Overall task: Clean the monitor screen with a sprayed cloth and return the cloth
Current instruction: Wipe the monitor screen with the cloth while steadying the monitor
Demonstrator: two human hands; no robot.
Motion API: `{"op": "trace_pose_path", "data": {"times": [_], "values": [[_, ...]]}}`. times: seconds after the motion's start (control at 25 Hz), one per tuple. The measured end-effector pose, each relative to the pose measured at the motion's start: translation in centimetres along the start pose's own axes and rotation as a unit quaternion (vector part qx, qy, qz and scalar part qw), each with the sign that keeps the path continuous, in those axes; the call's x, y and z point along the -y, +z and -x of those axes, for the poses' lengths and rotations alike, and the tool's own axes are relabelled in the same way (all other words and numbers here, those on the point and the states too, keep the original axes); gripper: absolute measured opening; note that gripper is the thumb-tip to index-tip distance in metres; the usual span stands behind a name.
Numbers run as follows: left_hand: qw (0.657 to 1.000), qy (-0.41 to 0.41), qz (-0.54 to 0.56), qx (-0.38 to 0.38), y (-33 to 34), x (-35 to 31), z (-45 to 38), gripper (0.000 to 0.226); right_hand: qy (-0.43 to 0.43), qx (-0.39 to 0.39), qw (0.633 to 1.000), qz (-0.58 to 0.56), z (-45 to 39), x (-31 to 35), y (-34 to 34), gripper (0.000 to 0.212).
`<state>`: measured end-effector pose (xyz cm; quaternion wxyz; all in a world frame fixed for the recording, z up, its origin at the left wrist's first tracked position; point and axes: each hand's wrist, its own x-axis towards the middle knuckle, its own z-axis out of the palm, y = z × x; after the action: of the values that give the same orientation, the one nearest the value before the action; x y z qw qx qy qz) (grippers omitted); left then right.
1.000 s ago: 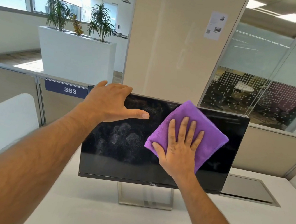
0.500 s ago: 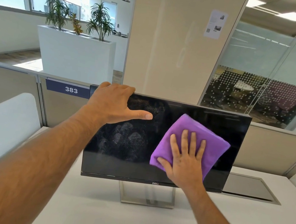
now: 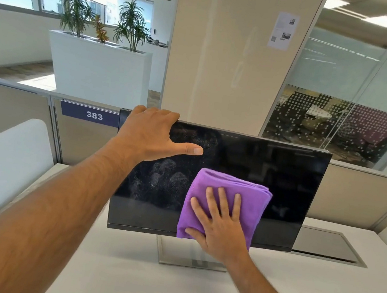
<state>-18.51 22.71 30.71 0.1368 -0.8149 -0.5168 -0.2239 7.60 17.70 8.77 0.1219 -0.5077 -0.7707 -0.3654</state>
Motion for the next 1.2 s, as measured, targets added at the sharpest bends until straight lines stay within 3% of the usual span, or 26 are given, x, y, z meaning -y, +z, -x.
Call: {"op": "trace_pose_path", "data": {"times": [0.2, 0.52, 0.72, 0.84, 1.2], "values": [[1.000, 0.003, 0.010, 0.001, -0.1, 0.0, 0.0, 0.114, -0.020, -0.015, 1.000, 0.018, 0.2, -0.9, -0.2, 0.082], [1.000, -0.003, 0.020, 0.007, 0.0, 0.0, 0.0, 0.123, 0.223, -0.061, 0.972, -0.033, -6.3, -2.4, -4.1, 0.090], [1.000, -0.001, 0.018, 0.006, 0.1, 0.0, 0.0, 0.124, 0.021, -0.020, 1.000, -0.008, -3.9, -1.3, -2.6, 0.086], [1.000, -0.003, 0.020, 0.003, 0.1, 0.0, 0.0, 0.122, -0.022, -0.022, 1.000, 0.005, -3.3, -1.8, -2.5, 0.083], [1.000, -0.007, 0.017, 0.015, -0.2, -0.2, 0.2, 0.127, 0.222, -0.093, 0.970, -0.018, -10.5, -3.9, -6.4, 0.092]]}}
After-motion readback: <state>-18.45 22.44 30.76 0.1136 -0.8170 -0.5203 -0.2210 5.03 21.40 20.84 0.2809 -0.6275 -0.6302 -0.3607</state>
